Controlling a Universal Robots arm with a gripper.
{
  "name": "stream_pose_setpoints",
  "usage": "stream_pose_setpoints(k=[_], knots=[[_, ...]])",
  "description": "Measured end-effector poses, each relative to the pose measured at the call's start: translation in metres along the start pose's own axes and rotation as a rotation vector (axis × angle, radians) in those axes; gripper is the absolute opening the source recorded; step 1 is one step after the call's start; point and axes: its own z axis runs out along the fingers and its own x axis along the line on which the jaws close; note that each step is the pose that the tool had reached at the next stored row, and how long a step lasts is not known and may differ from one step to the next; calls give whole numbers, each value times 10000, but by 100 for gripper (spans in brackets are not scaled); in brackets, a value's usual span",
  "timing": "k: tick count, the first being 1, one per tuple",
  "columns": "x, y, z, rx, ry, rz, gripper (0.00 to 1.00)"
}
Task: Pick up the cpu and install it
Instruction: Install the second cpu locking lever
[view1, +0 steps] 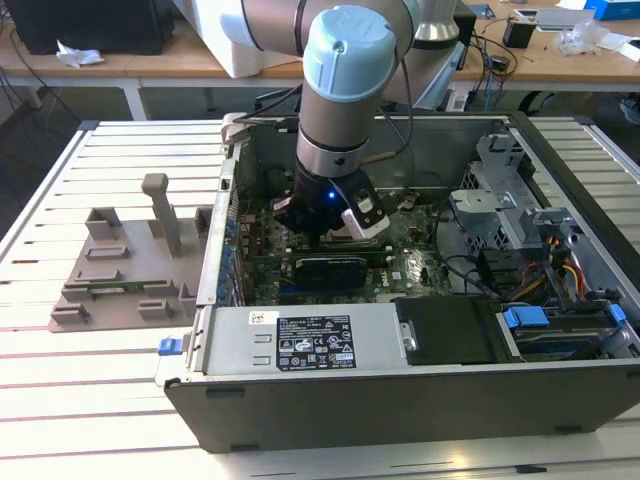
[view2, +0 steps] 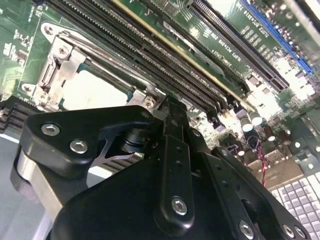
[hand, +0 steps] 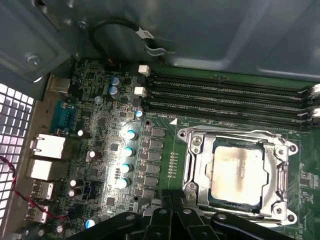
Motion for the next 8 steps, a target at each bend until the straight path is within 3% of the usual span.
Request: stream_pose_setpoints(k=[3, 8], knots=[[-1, 12, -56, 1, 1, -1, 11], [-148, 122, -49, 0, 10, 2, 11]])
